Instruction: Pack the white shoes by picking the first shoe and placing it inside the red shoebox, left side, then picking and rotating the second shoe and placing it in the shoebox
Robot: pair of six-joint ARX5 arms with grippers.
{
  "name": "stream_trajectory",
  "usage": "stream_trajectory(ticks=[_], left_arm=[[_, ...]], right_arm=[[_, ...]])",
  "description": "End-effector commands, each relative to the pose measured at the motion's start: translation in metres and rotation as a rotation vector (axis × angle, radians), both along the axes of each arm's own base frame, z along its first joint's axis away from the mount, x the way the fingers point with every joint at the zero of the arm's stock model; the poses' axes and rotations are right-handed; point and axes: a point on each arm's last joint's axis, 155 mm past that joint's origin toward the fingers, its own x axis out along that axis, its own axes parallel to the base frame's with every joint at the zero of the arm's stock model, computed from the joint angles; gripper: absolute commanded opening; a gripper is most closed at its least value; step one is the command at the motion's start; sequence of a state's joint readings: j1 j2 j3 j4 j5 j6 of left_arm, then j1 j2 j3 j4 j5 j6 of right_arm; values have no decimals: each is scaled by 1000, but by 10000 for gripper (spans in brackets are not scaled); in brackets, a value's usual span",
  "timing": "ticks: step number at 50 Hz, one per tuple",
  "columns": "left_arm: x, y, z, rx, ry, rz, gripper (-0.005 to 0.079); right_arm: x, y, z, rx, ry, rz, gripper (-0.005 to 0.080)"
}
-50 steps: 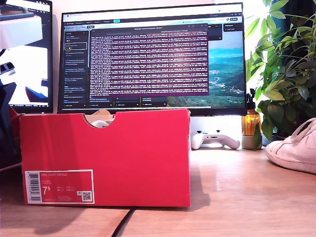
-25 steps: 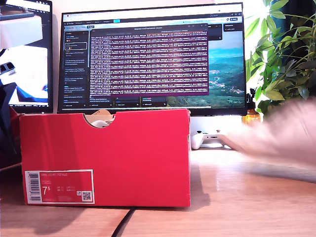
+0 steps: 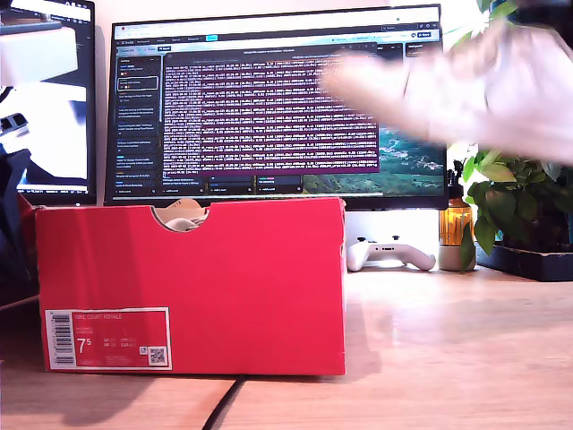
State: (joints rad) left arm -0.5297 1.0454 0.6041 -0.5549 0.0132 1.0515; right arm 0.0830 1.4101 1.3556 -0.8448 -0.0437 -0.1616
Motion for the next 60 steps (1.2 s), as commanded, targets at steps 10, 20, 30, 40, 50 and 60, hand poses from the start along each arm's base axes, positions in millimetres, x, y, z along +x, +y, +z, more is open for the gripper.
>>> stream_trajectory(ticks=[10,20,30,40,50,60], left_arm=[[2,-3,2,-9,2,1,-19],[2,-2,2,-9,2,1,-19],[2,-3,2,-9,2,1,-19],[2,-3,2,-9,2,1,-19],[2,-3,2,-9,3,1,-19],[2,-3,2,-9,2,1,-19]], right_arm=[[33,79,85,5,-374,378,-13],[37,137,112,-37,-551,588,-13],[44,180,113,-38,-627,678,-13],[58,201,94,-82,-639,722,-13],[77,209,86,-115,-647,719,-13],[91,222,85,-137,-664,748,-13]])
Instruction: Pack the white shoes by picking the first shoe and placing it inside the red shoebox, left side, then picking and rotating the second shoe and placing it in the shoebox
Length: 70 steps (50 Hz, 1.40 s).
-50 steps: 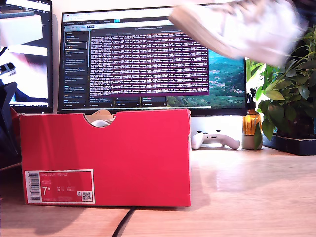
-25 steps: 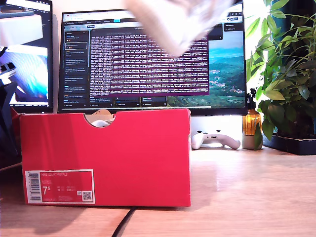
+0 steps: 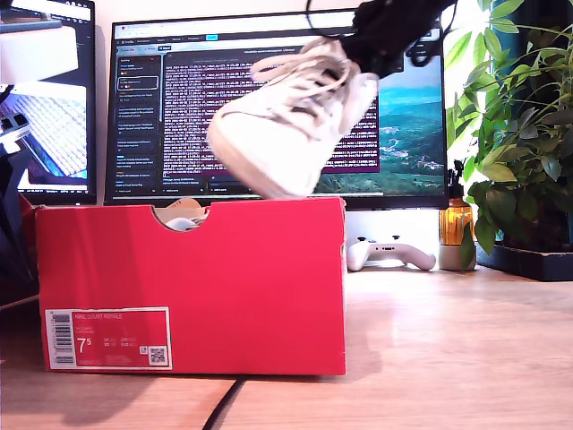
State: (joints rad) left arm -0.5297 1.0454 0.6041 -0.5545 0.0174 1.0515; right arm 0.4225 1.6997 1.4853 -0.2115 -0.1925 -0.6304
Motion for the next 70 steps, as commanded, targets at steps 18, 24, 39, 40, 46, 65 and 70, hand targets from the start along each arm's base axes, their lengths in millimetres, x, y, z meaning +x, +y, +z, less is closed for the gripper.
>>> stream_trajectory(ticks=[18,24,39,40,46,65,70], left_arm=[[2,-2,2,-8,2,2,-19],[2,-2,2,-8,2,2,-19],[2,-2,2,-8,2,2,-19],[2,-2,2,-8,2,2,-19],[2,-2,2,-8,2,2,-19],[2,-2,2,-8,2,2,-19],[2,-2,2,-8,2,2,-19]], right_arm=[[12,31,-42,-149,-9,65,-13],[15,30,-58,-192,2,70,-13],[7,22,-83,-325,34,117,-13],[7,21,-84,-332,35,116,-13],[5,16,-90,-367,52,114,-13],[-12,29,-100,-451,56,154,235],[-12,32,-98,-468,38,141,279]])
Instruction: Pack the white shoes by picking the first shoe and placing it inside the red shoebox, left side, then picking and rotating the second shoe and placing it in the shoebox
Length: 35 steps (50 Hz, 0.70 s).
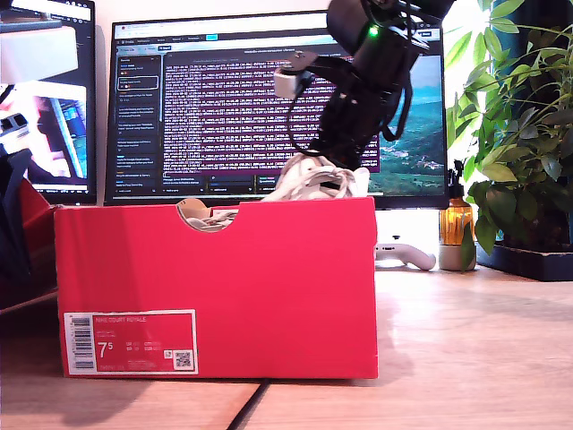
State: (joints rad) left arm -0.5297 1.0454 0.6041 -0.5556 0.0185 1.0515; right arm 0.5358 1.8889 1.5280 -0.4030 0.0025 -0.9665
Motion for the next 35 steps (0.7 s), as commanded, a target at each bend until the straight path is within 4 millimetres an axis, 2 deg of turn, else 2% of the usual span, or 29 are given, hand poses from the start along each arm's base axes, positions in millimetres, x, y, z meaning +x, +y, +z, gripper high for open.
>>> stream_trajectory(ticks=[1,20,24,28,35], left_arm=[[2,-2,2,-7,0,3,-19],[2,-2,2,-8,1,2,-19],[2,-2,2,-8,1,2,-19],[1,-3,2,-12,3,-1,-19],[-1,-7,2,-30,14,-15,-19]], right_arm=[[-1,10,22,17,-51,12,285],[7,1,32,-66,-137,-94,273],[6,0,35,-79,-146,-145,164],[3,-1,39,-83,-140,-183,-25],[-3,6,52,7,-104,-264,-11]])
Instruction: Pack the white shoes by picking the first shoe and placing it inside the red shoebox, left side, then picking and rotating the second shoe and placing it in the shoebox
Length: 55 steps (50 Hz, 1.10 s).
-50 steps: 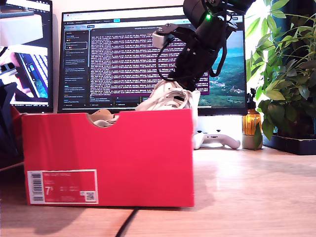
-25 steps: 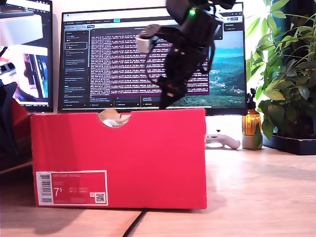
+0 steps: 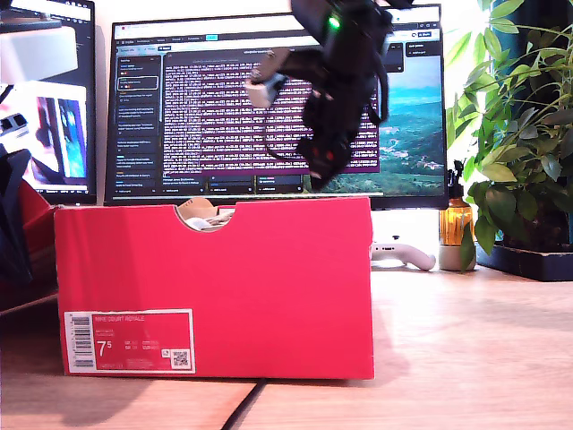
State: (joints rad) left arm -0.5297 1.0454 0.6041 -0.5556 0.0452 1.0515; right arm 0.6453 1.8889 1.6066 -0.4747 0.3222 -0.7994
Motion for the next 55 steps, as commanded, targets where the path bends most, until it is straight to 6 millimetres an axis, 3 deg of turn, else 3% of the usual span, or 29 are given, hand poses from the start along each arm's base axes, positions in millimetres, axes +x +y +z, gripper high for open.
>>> stream_trajectory(ticks=[1,15,28,34,41,50,55], left_arm=[[1,-3,2,-12,4,-1,-19],[-3,-9,2,-48,28,-12,-19],[-26,0,3,-41,174,105,-19],[-34,4,16,-68,240,208,-19],[-38,0,39,-145,261,270,-19],[-34,-8,74,-304,240,382,-19],[-20,-9,88,-398,212,465,-19]], right_arm=[[-3,7,27,82,-26,-33,-11],[-16,6,51,162,38,-118,-11],[-26,-26,34,151,155,-245,-11],[-24,-49,26,231,209,-393,-11],[-29,-66,14,282,319,-437,-11],[-32,-99,1,393,465,-551,-11],[-28,-122,-1,437,501,-609,-11]])
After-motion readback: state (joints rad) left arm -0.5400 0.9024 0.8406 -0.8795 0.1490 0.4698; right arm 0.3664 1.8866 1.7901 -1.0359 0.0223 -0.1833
